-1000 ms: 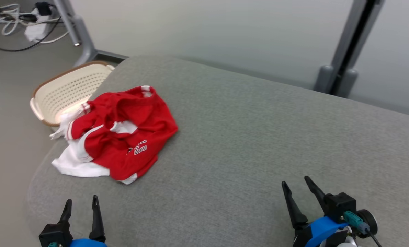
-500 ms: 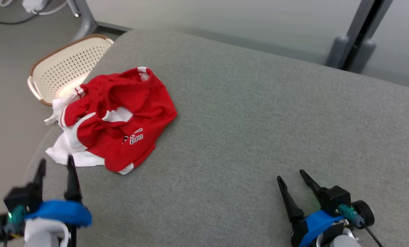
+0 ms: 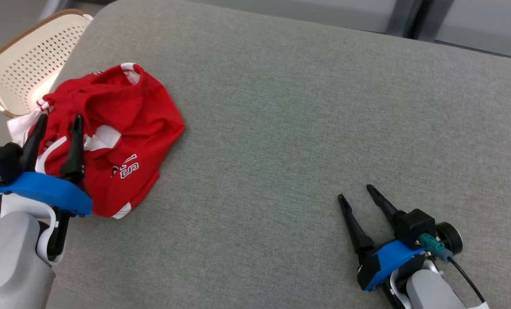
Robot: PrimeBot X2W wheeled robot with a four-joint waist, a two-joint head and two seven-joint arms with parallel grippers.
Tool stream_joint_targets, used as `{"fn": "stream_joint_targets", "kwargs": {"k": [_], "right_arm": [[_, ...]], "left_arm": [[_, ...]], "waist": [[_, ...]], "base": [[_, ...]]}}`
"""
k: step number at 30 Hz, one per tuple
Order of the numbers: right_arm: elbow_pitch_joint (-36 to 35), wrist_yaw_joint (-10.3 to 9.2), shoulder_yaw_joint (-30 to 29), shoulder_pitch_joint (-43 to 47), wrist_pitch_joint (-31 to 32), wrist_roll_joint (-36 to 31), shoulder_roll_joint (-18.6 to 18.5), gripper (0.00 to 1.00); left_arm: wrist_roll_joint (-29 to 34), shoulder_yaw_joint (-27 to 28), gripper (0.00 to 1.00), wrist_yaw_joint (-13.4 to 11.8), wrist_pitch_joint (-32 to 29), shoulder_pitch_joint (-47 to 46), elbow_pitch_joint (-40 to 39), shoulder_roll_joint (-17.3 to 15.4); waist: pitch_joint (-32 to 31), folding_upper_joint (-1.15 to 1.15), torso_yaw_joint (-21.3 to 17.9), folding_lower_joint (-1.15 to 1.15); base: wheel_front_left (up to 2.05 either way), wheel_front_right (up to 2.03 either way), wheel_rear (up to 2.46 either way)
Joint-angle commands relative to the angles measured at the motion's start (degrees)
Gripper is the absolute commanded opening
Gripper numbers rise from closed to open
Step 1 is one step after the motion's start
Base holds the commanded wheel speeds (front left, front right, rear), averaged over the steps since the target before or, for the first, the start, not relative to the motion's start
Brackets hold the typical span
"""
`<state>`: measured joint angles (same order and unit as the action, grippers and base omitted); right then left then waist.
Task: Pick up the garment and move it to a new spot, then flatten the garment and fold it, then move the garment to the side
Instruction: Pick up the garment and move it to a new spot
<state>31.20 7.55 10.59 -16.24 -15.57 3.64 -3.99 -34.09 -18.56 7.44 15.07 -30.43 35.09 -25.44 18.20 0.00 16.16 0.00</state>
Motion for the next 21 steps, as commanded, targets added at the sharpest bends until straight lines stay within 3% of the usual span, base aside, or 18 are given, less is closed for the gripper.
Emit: {"fn": "stream_joint_targets", "kwargs": {"k": [1,11,12,13,21], "right_arm": [[2.80,-0.11,-0.77,0.72,0.77,0.27,-1.28,1.00],[4.94,-0.13,0.12,-0.61,0.89,0.89,-1.17,1.00],[5.03,-0.13,0.07,-0.55,0.89,1.00,-1.13,1.00],[5.15,-0.13,0.10,-0.45,0.89,1.08,-1.08,1.00],[4.41,-0.11,0.32,1.34,0.62,2.73,0.07,1.00]], "left_arm": [[-1.08,-1.12,1.00,0.05,0.12,-0.98,0.61,-0.53],[-13.11,-11.52,1.00,0.06,-3.55,-5.26,11.29,-1.24],[-14.03,-11.99,0.43,0.06,-3.56,-5.57,12.16,-1.10],[-14.36,-12.57,0.00,0.06,-3.42,-5.82,13.13,-1.25],[-11.32,-14.52,0.00,0.06,0.04,-10.29,12.52,-4.19]], "waist": [[0.22,0.00,-0.22,0.00],[1.40,0.00,-2.20,0.00],[1.26,0.00,-2.31,0.00],[1.01,0.00,-2.42,0.00],[-3.85,0.00,-3.15,0.00]], "base": [[0.00,0.00,0.00],[0.00,0.00,0.00],[0.00,0.00,0.00],[0.00,0.00,0.00],[0.00,0.00,0.00]]}}
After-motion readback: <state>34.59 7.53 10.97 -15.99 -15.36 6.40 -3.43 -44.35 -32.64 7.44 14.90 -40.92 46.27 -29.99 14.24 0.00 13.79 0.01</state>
